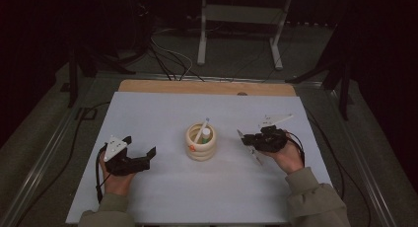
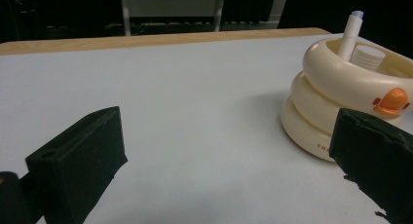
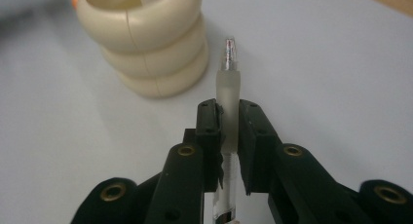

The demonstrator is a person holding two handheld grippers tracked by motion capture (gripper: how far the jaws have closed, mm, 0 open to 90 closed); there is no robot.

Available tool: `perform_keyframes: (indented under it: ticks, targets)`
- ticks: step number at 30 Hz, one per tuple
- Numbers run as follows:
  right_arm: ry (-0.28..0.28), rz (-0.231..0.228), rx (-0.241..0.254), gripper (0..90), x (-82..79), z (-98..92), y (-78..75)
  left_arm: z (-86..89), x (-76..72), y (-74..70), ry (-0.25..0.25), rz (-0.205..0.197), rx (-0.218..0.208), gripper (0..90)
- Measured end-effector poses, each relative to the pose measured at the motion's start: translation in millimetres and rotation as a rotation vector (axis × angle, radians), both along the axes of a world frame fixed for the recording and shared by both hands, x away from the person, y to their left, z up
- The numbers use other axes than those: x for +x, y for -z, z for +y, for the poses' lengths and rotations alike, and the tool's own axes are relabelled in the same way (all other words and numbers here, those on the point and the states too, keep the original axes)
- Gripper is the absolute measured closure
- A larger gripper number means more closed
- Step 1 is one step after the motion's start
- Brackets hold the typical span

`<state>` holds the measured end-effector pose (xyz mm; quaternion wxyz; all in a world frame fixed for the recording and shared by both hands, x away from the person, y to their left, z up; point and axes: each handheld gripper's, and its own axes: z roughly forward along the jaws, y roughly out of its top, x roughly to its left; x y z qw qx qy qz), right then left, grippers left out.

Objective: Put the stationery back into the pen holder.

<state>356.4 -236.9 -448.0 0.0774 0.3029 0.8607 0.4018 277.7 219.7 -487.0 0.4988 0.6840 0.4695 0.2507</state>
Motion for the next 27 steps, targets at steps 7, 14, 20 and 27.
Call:
perform_keyframes:
  ticks: [7,14,20,27]
  targets:
    - [0.016,-0.023,0.066,81.0,-0.7,1.6,-3.0,-0.4,0.1,0.3,0.002,0.002,0.005,0.4]
    - [0.008,-0.006,0.107,81.0,0.3,5.3,-3.1,-0.4,0.2,0.7,0.001,0.003,0.002,0.4]
    - [0.011,-0.018,0.143,81.0,0.5,9.4,-8.9,-0.5,0.5,1.1,0.001,0.004,0.003,0.4]
    - [0.016,-0.045,0.162,81.0,0.2,18.0,-16.6,-0.5,0.8,1.7,0.003,0.007,0.003,0.4]
